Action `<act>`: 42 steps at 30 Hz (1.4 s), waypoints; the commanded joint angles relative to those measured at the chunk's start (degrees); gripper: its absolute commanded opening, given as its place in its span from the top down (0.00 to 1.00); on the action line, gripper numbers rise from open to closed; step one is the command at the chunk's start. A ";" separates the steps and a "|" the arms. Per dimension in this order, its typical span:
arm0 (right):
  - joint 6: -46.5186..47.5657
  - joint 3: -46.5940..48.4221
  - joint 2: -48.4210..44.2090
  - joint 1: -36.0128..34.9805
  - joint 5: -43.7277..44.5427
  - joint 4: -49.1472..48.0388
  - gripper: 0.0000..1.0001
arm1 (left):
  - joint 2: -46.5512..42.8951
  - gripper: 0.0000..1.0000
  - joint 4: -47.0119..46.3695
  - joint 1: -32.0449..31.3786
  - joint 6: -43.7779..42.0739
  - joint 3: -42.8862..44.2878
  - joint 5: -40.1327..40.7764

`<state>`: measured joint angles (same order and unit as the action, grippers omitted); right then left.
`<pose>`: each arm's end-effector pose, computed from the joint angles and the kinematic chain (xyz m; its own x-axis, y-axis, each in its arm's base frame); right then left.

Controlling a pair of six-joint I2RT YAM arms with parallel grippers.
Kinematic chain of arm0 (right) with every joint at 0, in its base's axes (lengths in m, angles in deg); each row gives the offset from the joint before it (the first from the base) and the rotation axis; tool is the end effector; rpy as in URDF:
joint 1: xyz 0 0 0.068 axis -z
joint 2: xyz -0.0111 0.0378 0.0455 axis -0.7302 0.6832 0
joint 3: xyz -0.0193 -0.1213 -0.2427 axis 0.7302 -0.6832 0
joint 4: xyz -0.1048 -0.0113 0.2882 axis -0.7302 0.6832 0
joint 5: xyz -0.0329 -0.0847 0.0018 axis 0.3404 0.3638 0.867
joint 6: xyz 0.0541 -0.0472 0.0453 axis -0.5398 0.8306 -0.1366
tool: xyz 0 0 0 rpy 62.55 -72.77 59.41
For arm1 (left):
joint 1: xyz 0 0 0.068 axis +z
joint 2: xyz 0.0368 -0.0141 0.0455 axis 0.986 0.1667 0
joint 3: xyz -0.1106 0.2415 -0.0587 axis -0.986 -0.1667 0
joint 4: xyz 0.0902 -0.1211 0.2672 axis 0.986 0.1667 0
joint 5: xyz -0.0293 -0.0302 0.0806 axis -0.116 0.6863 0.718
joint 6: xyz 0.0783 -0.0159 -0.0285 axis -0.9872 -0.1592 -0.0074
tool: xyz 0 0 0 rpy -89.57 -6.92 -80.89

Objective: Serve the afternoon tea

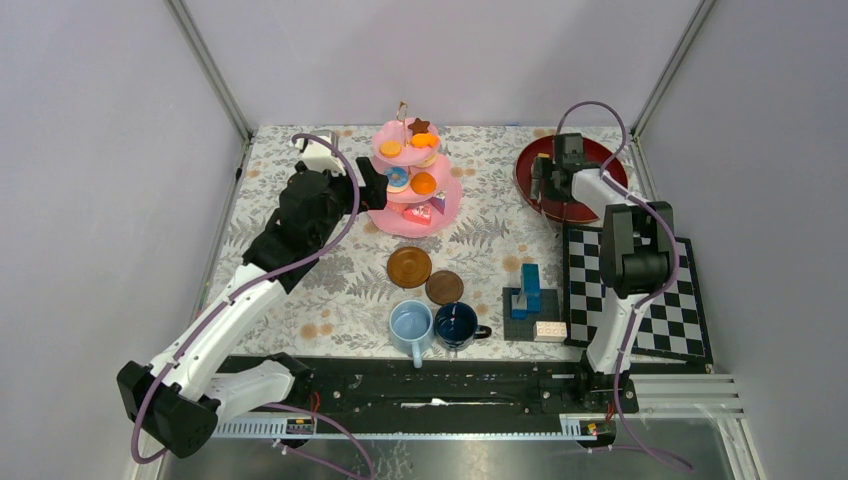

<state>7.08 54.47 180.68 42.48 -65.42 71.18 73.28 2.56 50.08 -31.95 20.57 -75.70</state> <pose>0.5039 0.0278 0.1406 -0.7248 0.0554 -0.6867 0.1079 0.9936 -0.0337 0.2918 -0.1502 0.3690 -0.2594 -0.2491 -0.9331 0.2116 0.9280 -0.3066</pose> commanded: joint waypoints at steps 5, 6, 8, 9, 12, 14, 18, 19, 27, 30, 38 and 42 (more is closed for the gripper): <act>-0.29 1.34 2.25 -1.72 5.79 1.67 0.15 | -0.24 0.01 -2.98 0.00 0.23 -0.42 -0.69; -0.49 1.46 2.42 -1.78 6.03 1.94 0.15 | -0.26 0.01 -2.97 0.00 0.23 -0.42 -0.76; -0.79 1.10 2.43 -1.80 6.16 2.01 0.15 | -0.26 0.01 -2.97 0.00 0.23 -0.43 -0.71; -1.09 0.83 2.40 -1.87 6.37 2.03 0.15 | -0.26 0.01 -2.97 0.00 0.23 -0.44 -0.70; -1.71 0.08 2.26 -1.98 6.53 2.05 0.18 | -0.26 0.01 -2.97 0.00 0.23 -0.42 -0.77; -1.86 -0.31 2.29 -2.12 6.62 1.54 0.21 | -0.22 0.01 -2.97 0.00 0.23 -0.42 -0.82; -1.82 0.44 2.30 -2.13 6.28 1.68 0.30 | -0.27 0.01 -2.97 0.00 0.23 -0.44 -0.73; -1.95 0.83 1.96 -2.10 6.07 1.91 0.32 | -0.26 0.01 -2.97 0.00 0.23 -0.42 -0.74; -1.20 8.87 0.31 -1.79 3.09 9.77 0.36 | -0.25 0.01 -2.97 0.00 0.23 -0.44 -0.79; -1.15 13.84 2.85 -1.55 1.94 14.76 0.36 | -0.34 0.01 -2.99 0.00 0.32 -0.44 -0.87; -3.75 24.17 9.74 -1.46 1.25 23.27 0.34 | -0.35 0.01 -2.97 0.00 0.23 -0.42 -0.69; -6.08 29.12 13.00 -1.48 0.70 27.18 0.32 | -0.30 0.01 -2.97 0.00 0.23 -0.44 -0.80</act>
<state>3.95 78.49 191.28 41.06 -63.72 91.85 73.38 2.58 50.08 -31.95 20.57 -75.70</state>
